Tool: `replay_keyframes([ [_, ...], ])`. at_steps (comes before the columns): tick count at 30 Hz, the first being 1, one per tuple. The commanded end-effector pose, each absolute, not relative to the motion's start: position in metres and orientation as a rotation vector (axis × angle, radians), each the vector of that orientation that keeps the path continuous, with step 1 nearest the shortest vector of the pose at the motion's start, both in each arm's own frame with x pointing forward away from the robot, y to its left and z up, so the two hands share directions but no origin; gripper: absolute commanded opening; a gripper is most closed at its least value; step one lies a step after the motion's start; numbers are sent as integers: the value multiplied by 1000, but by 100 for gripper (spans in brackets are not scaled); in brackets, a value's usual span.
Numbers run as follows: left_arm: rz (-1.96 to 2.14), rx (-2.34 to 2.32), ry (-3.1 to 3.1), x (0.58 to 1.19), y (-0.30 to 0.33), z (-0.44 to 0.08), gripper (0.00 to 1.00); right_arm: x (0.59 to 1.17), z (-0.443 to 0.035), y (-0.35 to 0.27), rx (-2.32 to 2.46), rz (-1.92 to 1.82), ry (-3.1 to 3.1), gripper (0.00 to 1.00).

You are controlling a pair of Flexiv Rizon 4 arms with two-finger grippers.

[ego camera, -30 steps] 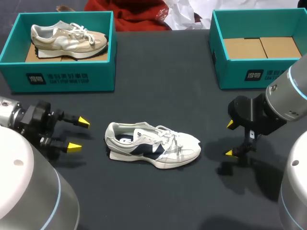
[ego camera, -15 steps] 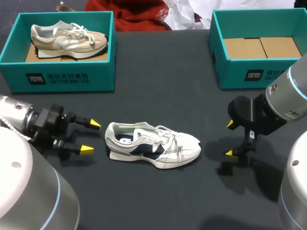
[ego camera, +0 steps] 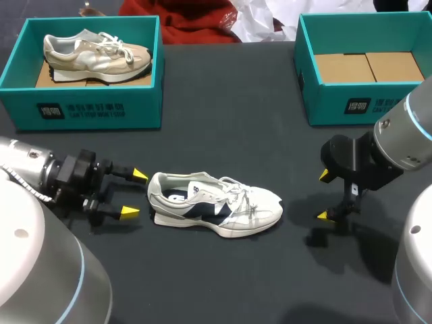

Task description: Take the shoe out of the shoebox, open the shoe tongue, remove and reinsert the insole, then place the shoe into the shoebox

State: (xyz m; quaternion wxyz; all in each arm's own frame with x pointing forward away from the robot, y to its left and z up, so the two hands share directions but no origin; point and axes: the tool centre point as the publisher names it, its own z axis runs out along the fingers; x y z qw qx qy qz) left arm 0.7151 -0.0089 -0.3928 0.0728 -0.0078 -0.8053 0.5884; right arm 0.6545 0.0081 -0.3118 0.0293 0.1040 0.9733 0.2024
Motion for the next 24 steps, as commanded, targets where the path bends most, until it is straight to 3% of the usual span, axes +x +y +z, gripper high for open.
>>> replay_keyframes([
  [1,1762,-21,-2425,714,-16,-393,100,652,-312,7,321,623,2999,100],
  [24,1743,-40,-2439,713,-34,-398,100,652,-312,7,321,623,2999,100],
])
